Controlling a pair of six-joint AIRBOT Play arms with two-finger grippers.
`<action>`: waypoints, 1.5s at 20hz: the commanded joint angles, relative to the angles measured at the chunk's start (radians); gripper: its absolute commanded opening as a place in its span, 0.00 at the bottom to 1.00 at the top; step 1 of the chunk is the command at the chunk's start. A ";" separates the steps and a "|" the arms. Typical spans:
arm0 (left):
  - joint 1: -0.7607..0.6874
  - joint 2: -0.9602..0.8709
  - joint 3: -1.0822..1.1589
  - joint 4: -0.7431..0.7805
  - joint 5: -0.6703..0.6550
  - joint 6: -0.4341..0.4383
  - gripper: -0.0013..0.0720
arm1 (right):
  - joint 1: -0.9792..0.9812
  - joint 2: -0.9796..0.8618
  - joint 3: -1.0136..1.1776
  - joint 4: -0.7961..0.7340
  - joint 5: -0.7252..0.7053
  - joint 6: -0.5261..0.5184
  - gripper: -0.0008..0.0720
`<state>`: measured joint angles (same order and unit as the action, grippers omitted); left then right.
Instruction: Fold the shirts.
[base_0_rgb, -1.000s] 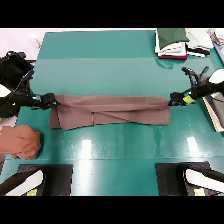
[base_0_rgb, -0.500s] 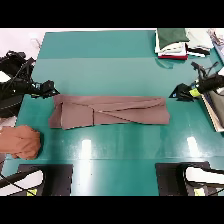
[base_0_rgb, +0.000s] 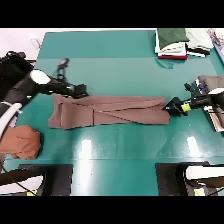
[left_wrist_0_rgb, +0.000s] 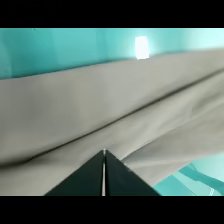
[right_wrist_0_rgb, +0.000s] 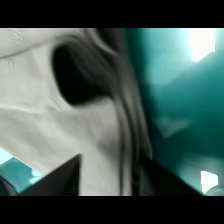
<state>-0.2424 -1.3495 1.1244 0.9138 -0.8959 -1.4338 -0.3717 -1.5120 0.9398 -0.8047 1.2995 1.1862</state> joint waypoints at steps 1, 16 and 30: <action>-0.142 -0.113 0.060 -0.006 0.078 -0.032 0.06 | 0.076 -0.041 0.002 0.070 -0.062 -0.046 0.35; -0.278 -0.407 0.297 -0.032 0.077 -0.058 0.06 | 0.337 0.260 0.527 0.076 0.075 0.060 0.03; 0.064 -0.101 0.383 0.140 -0.053 -0.061 0.06 | 0.869 0.148 0.602 0.166 -0.246 0.082 0.04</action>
<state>-0.3069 -1.5761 1.4830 0.9871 -0.9043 -1.4952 0.3672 -1.3075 1.5387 -0.6941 1.1835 1.2736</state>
